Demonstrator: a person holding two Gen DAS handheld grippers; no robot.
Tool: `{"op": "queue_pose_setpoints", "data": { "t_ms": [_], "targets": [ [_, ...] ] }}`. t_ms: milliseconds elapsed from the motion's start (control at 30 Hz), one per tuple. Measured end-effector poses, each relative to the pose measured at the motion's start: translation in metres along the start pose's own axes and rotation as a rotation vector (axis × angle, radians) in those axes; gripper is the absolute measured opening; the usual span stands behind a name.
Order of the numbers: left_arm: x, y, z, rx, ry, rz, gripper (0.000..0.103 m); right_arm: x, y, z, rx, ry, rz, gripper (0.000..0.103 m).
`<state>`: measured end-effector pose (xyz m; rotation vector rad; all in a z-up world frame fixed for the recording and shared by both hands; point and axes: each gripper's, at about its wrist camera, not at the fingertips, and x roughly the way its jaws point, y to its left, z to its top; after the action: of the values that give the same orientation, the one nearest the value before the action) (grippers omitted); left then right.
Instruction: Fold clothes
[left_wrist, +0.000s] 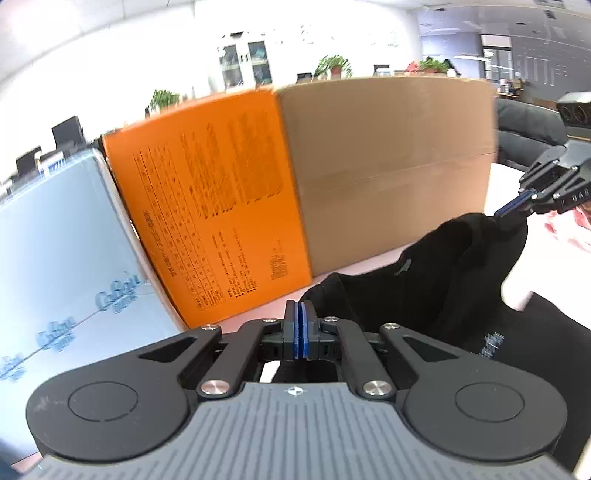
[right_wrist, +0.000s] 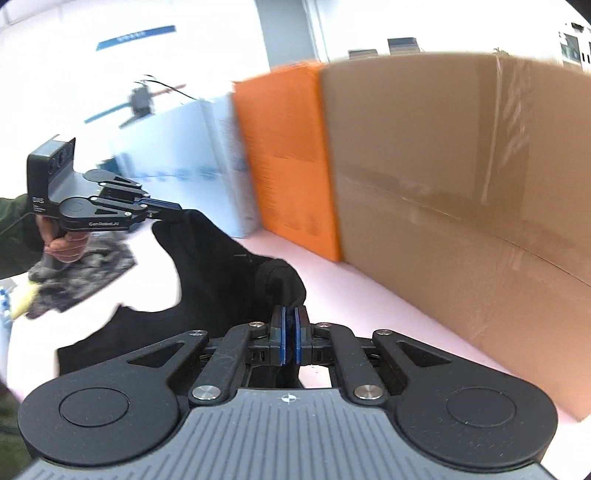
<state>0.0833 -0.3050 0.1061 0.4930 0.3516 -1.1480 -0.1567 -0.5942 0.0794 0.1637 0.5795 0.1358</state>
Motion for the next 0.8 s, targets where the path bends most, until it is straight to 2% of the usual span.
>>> {"op": "queue_pose_setpoints", "data": {
  "t_ms": [100,200,267,367,433,467,567,633,800],
  "targets": [
    [-0.048,-0.020,-0.021,0.032,-0.010,-0.003,0.002,-0.034,0.035,-0.020,-0.018,-0.016,0.037,0.005],
    [-0.080,-0.045,-0.059,0.041,0.063,-0.042,0.003,-0.057,0.071,-0.049,-0.038,-0.004,0.083,0.005],
    [-0.093,-0.063,-0.088,0.052,0.148,-0.085,0.003,-0.062,0.089,-0.077,-0.052,0.070,0.094,0.006],
    [-0.103,-0.095,-0.137,0.145,0.315,-0.151,0.006,-0.053,0.102,-0.124,-0.062,0.221,0.071,0.014],
    [-0.115,-0.105,-0.156,0.188,0.356,-0.153,0.008,-0.051,0.107,-0.144,-0.038,0.266,0.051,0.016],
    [-0.120,-0.103,-0.161,0.173,0.363,-0.142,0.009,-0.051,0.108,-0.151,-0.017,0.273,0.038,0.019],
    [-0.129,-0.090,-0.164,0.077,0.362,-0.093,0.018,-0.062,0.104,-0.156,0.076,0.212,0.004,0.035],
    [-0.128,-0.077,-0.160,-0.006,0.339,-0.041,0.028,-0.066,0.101,-0.155,0.129,0.159,-0.015,0.037],
    [-0.098,-0.056,-0.139,-0.236,0.267,0.072,0.037,-0.056,0.094,-0.154,0.247,0.060,-0.093,0.037]
  ]
}}
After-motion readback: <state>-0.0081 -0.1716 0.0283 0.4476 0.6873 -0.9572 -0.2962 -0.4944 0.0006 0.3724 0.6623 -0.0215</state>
